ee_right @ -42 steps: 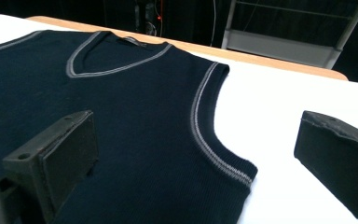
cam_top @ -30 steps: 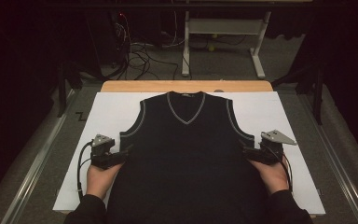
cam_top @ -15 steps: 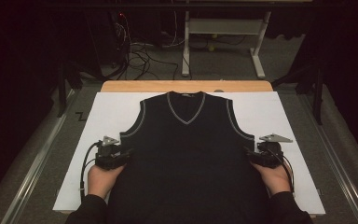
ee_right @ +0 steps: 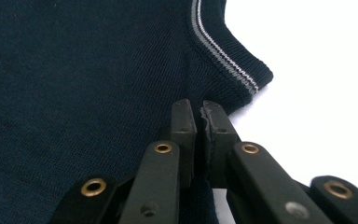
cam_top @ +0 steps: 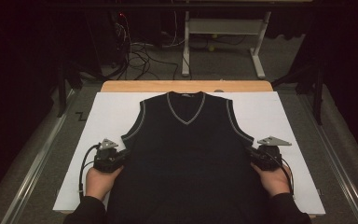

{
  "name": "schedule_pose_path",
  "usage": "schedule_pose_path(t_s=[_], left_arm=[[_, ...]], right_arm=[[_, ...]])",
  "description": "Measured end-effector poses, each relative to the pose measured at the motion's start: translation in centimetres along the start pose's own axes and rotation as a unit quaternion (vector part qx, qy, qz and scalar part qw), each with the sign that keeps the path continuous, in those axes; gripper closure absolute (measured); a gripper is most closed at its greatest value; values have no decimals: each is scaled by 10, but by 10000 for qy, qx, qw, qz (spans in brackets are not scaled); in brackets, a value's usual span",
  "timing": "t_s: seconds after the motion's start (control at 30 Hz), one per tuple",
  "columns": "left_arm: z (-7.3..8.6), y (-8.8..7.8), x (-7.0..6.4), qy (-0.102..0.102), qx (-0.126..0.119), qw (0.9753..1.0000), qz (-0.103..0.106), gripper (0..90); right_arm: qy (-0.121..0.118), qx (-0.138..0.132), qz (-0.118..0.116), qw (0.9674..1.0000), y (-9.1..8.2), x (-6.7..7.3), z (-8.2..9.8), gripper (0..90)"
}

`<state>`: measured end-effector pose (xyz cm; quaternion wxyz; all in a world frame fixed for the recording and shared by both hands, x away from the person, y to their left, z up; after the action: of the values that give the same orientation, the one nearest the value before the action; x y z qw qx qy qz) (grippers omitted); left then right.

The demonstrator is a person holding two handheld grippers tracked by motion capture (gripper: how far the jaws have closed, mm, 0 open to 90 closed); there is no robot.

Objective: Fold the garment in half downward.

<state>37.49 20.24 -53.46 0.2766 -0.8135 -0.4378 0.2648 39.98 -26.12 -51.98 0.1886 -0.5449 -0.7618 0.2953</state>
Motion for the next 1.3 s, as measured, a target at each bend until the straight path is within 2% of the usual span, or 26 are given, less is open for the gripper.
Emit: schedule_pose_path(t_s=[0.03, 0.13, 0.2, 0.27, 0.6, 0.73, 0.87, 1.1, 1.3], left_arm=[[1, -2, -1, 77, -4, 10000, -9, 784], [1, -4, -1, 134, -56, 9999, -25, 785], [1, -11, 0, 58, -196, 9998, 58, 786], [0, -13, 0, 49, -227, 9997, 76, 786], [8, -30, -7, 231, -193, 9992, 269, 785], [11, -34, -10, 269, -189, 9989, 343, 785], [16, -38, -12, 138, -158, 9986, 481, 785], [31, -50, -24, 429, -35, 9980, 469, 785], [41, -59, -32, 520, -31, 9973, 521, 786]], right_arm=[[-16, -30, -3, 10000, -1, -1, 0, 855], [13, -97, -17, 10000, -4, -1, 0, 855], [-22, -200, -28, 9998, -9, -2, -1, 855], [-34, -234, -55, 9997, -11, -2, 0, 855], [-130, -288, -224, 9992, -27, 1, 11, 854], [-253, -308, -242, 9989, -35, 5, 15, 855], [-304, -300, -347, 9985, -43, 7, 22, 854], [-417, -319, -434, 9977, -58, 11, 36, 854], [-472, -310, -461, 9973, -67, 14, 44, 854]])
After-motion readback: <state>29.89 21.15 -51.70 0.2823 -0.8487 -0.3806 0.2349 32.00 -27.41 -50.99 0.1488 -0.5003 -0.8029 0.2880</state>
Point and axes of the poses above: each handheld gripper's, and its own axes: y roughly forward along the jaws, z roughly out of its underside, x roughly to its left, the point moved 7 cm from there along y, roughly forward along the jaws, and after that the axes turned 3 degrees about z, right-handed, at the moved point
